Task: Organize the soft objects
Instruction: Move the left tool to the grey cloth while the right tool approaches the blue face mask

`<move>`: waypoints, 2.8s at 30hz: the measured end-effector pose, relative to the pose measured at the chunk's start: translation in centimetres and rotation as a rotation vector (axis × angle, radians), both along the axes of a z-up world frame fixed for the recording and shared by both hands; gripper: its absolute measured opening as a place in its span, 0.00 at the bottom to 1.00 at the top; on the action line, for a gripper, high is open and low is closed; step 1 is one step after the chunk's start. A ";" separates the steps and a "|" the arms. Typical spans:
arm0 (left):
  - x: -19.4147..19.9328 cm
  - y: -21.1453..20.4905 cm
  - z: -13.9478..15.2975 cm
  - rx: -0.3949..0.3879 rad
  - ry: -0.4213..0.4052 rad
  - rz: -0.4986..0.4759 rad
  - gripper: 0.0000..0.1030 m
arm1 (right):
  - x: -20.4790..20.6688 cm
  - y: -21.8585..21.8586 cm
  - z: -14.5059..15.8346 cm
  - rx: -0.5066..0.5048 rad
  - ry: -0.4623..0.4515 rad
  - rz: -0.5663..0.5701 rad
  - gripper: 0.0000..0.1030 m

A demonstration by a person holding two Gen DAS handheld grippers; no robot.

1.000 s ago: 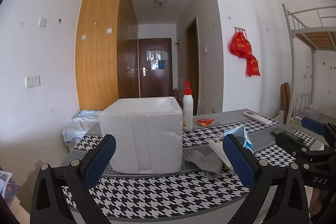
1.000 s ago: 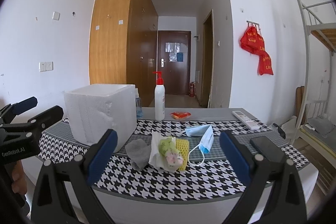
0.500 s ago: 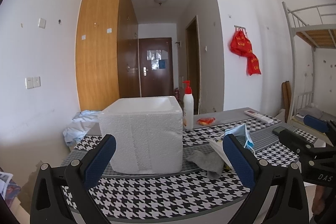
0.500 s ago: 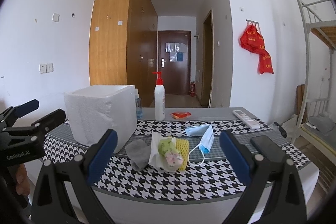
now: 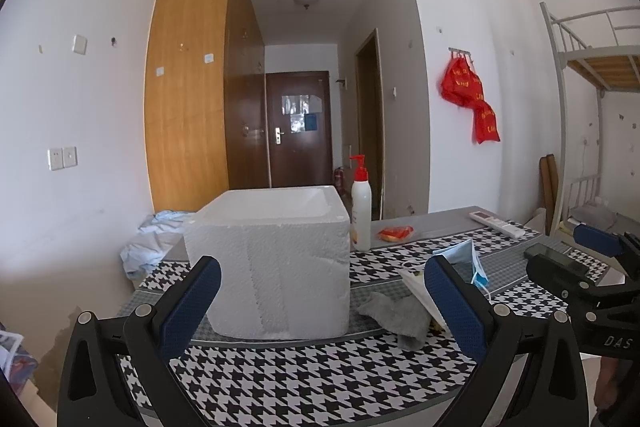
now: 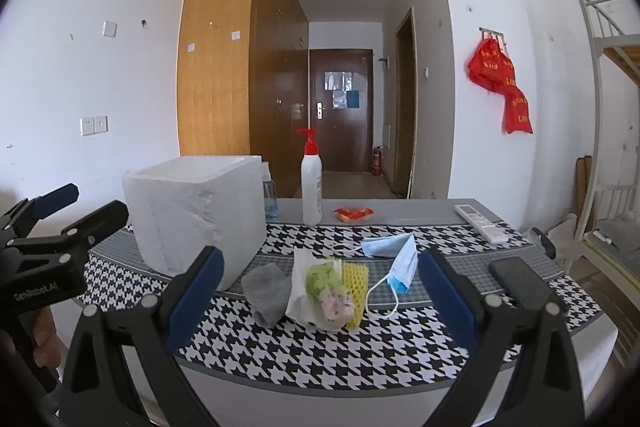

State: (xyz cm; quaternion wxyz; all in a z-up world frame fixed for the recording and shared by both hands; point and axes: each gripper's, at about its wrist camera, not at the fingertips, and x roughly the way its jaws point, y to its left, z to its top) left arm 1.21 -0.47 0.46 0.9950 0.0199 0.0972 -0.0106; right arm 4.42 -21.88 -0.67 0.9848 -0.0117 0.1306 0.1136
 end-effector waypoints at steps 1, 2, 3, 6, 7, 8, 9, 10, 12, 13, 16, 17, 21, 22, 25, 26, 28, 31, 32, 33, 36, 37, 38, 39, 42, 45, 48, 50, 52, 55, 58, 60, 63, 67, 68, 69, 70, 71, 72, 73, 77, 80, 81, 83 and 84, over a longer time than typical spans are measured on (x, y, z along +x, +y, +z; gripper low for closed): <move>0.1 0.0 0.0 -0.003 0.002 0.001 0.99 | 0.0 -0.1 0.0 0.003 0.000 -0.001 0.97; 0.3 0.1 0.1 -0.007 0.006 0.000 0.99 | 0.2 -0.3 0.0 0.007 0.001 -0.005 0.97; 0.4 0.1 0.1 -0.009 0.010 -0.004 0.99 | 0.2 -0.4 0.0 0.007 0.001 -0.009 0.97; 0.8 -0.1 0.2 -0.009 0.016 -0.011 0.99 | 0.6 -0.6 0.1 0.000 0.004 -0.032 0.97; 1.0 -0.2 0.2 -0.009 0.021 -0.017 0.99 | 0.9 -0.7 0.1 -0.004 0.009 -0.039 0.97; 1.2 -0.4 0.2 -0.008 0.026 -0.022 0.99 | 1.0 -0.8 0.0 -0.006 0.013 -0.043 0.97; 1.5 -0.5 0.2 -0.007 0.032 -0.026 0.99 | 1.3 -0.8 -0.1 -0.011 0.019 -0.048 0.97; 1.7 -0.6 0.1 -0.007 0.038 -0.030 0.99 | 1.6 -0.9 -0.2 -0.014 0.026 -0.054 0.97; 2.2 -0.9 -0.1 -0.005 0.052 -0.044 0.99 | 2.1 -0.9 -0.3 -0.017 0.038 -0.058 0.97; 2.6 -1.1 -0.2 -0.004 0.062 -0.050 0.99 | 2.4 -1.0 -0.4 -0.018 0.042 -0.060 0.97; 3.3 -1.6 -0.4 -0.001 0.079 -0.067 0.99 | 3.0 -1.3 -0.6 -0.024 0.054 -0.063 0.97; 3.4 -1.7 -0.5 0.001 0.081 -0.070 0.99 | 3.1 -1.4 -0.6 -0.024 0.056 -0.064 0.97; 4.1 -2.1 -0.8 0.002 0.101 -0.085 0.99 | 3.7 -1.8 -0.6 -0.028 0.065 -0.065 0.97; 4.3 -2.2 -0.9 0.002 0.107 -0.089 0.99 | 3.9 -1.8 -0.7 -0.030 0.068 -0.066 0.97; 4.9 -2.6 -1.0 0.007 0.121 -0.095 0.99 | 4.3 -2.0 -1.0 -0.034 0.079 -0.069 0.97; 5.1 -2.7 -1.1 0.009 0.125 -0.097 0.99 | 4.5 -2.1 -1.1 -0.034 0.082 -0.070 0.97; 5.5 -2.9 -1.3 0.014 0.137 -0.101 0.99 | 4.8 -2.2 -1.2 -0.036 0.089 -0.074 0.97; 6.1 -3.3 -1.7 0.014 0.159 -0.113 0.99 | 5.5 -2.4 -1.4 -0.035 0.104 -0.075 0.97; 6.3 -3.5 -1.8 0.020 0.166 -0.116 0.99 | 5.8 -2.5 -1.6 -0.037 0.111 -0.076 0.97; 6.4 -3.6 -1.9 0.025 0.171 -0.117 0.99 | 6.0 -2.5 -1.7 -0.038 0.114 -0.076 0.97; 7.2 -4.0 -2.4 0.022 0.201 -0.117 0.99 | 6.6 -2.8 -1.9 -0.036 0.127 -0.080 0.97; 7.5 -3.9 -2.5 0.020 0.210 -0.117 0.99 | 6.9 -3.0 -2.0 -0.036 0.133 -0.081 0.97; 7.8 -4.0 -2.7 0.021 0.218 -0.118 0.99 | 7.0 -3.1 -2.1 -0.036 0.137 -0.083 0.97; 8.0 -4.1 -2.8 0.023 0.226 -0.116 0.99 | 7.2 -3.2 -2.2 -0.037 0.141 -0.084 0.97; 8.6 -4.4 -3.2 0.029 0.239 -0.122 0.99 | 7.8 -3.5 -2.4 -0.035 0.159 -0.089 0.97; 9.0 -4.9 -3.6 0.050 0.248 -0.122 0.99 | 8.4 -3.8 -2.7 -0.036 0.178 -0.092 0.97; 9.6 -5.1 -4.2 0.053 0.280 -0.121 0.99 | 8.9 -3.9 -2.9 -0.044 0.194 -0.096 0.97; 10.0 -5.3 -4.7 0.057 0.302 -0.125 0.99 | 9.0 -4.0 -3.0 -0.044 0.201 -0.093 0.97; 10.3 -5.4 -5.1 0.063 0.320 -0.124 0.99 | 9.3 -4.1 -3.1 -0.050 0.209 -0.094 0.97; 10.6 -5.6 -5.5 0.066 0.339 -0.135 0.97 | 9.6 -4.2 -3.2 -0.060 0.218 -0.094 0.97; 10.9 -5.8 -5.8 0.067 0.359 -0.146 0.94 | 10.2 -4.4 -3.2 -0.067 0.230 -0.097 0.97; 11.3 -6.0 -6.0 0.068 0.372 -0.155 0.91 | 10.7 -4.7 -3.2 -0.069 0.239 -0.094 0.97; 11.7 -6.2 -6.3 0.066 0.398 -0.175 0.86 | 11.6 -5.3 -3.1 -0.062 0.262 -0.088 0.97; 12.4 -6.6 -6.8 0.063 0.434 -0.185 0.81 | 13.0 -6.0 -3.2 -0.040 0.299 -0.073 0.97; 12.6 -6.7 -7.0 0.065 0.444 -0.185 0.78 | 13.4 -6.1 -3.2 -0.042 0.306 -0.071 0.97; 12.7 -6.8 -7.1 0.066 0.453 -0.188 0.77 | 13.8 -6.2 -3.3 -0.044 0.312 -0.067 0.97; 12.9 -6.9 -7.3 0.066 0.465 -0.192 0.77 | 14.1 -6.2 -3.4 -0.049 0.318 -0.065 0.97; 13.1 -6.9 -7.4 0.067 0.474 -0.193 0.77 | 14.4 -6.3 -3.4 -0.055 0.324 -0.066 0.97; 13.2 -7.0 -7.6 0.069 0.481 -0.193 0.77 | 14.8 -6.4 -3.5 -0.061 0.332 -0.069 0.97; 13.3 -7.1 -7.7 0.073 0.487 -0.193 0.76 | 15.1 -6.5 -3.6 -0.061 0.337 -0.067 0.97; 13.7 -7.5 -8.1 0.086 0.513 -0.187 0.75 | 16.6 -6.9 -3.9 -0.059 0.376 -0.057 0.97; 14.0 -7.7 -8.4 0.113 0.525 -0.171 0.73 | 17.6 -6.9 -4.3 -0.071 0.396 -0.049 0.97; 14.1 -7.7 -8.4 0.118 0.529 -0.168 0.72 | 18.0 -6.9 -4.4 -0.078 0.405 -0.049 0.97; 14.4 -7.8 -8.6 0.122 0.545 -0.160 0.67 | 18.6 -7.1 -4.6 -0.084 0.417 -0.054 0.97; 14.5 -7.7 -8.6 0.122 0.551 -0.155 0.66 | 19.1 -7.2 -4.7 -0.083 0.429 -0.051 0.97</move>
